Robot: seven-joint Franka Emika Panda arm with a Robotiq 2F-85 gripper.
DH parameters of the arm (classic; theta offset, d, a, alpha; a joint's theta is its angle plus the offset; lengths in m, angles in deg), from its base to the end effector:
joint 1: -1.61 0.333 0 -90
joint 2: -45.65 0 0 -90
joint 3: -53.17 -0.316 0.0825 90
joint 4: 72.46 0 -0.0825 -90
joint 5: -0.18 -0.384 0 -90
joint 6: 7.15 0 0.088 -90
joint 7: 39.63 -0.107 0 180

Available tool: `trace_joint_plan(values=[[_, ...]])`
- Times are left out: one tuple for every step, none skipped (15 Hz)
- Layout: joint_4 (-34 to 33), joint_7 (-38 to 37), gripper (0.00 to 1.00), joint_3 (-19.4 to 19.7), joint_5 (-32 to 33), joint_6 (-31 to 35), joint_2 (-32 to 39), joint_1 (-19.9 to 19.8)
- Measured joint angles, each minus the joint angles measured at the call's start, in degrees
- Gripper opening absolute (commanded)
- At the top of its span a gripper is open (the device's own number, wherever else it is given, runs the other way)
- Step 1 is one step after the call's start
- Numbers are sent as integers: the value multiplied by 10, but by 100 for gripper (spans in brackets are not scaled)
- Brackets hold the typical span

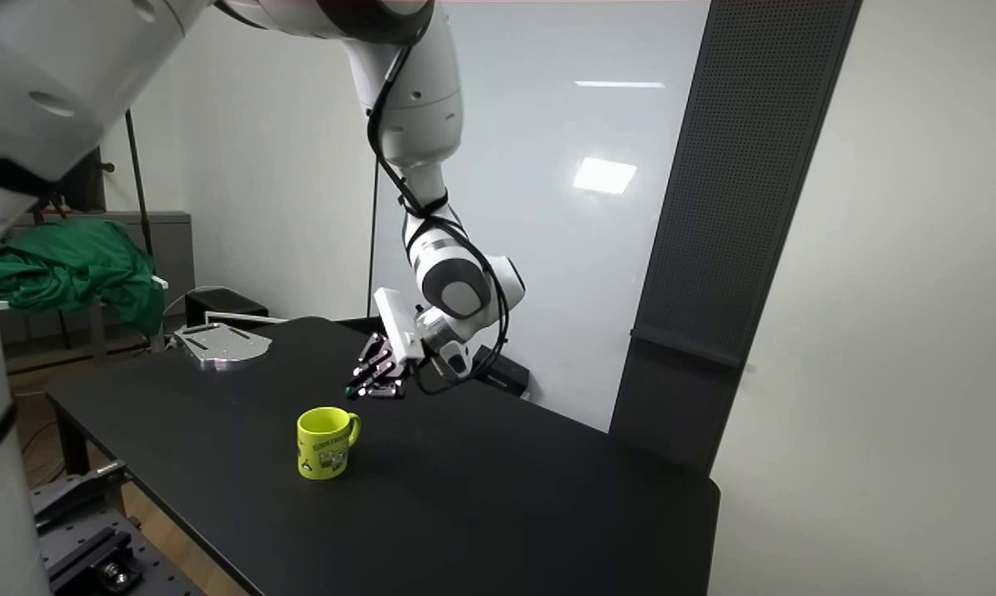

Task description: Remove the marker from the mug, put it on the table, put it back in the mug, and then put it back on the table

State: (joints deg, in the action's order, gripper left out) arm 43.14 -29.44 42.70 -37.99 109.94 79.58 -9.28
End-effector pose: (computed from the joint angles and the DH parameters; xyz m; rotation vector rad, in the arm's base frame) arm 0.5409 0.0338 0.1372 -2.3947 0.3872 0.6312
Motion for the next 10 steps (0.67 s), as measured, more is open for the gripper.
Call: trace_joint_plan(values=[[-5, 0, 5, 2, -10, -17, 1, 0], [-9, 0, 5, 4, -19, -35, 2, 1], [-14, 0, 5, 6, -28, -53, 4, 2], [-18, 1, 5, 8, -36, -71, 6, 3], [-23, 1, 5, 11, -42, -89, 8, 5], [-28, 1, 5, 14, -48, -106, 11, 7], [-33, 1, 5, 16, -51, -123, 15, 9], [-38, 1, 5, 19, -57, -138, 19, 12], [-43, 1, 5, 22, -60, -153, 24, 15], [-49, 1, 5, 24, -62, -168, 29, 18]])
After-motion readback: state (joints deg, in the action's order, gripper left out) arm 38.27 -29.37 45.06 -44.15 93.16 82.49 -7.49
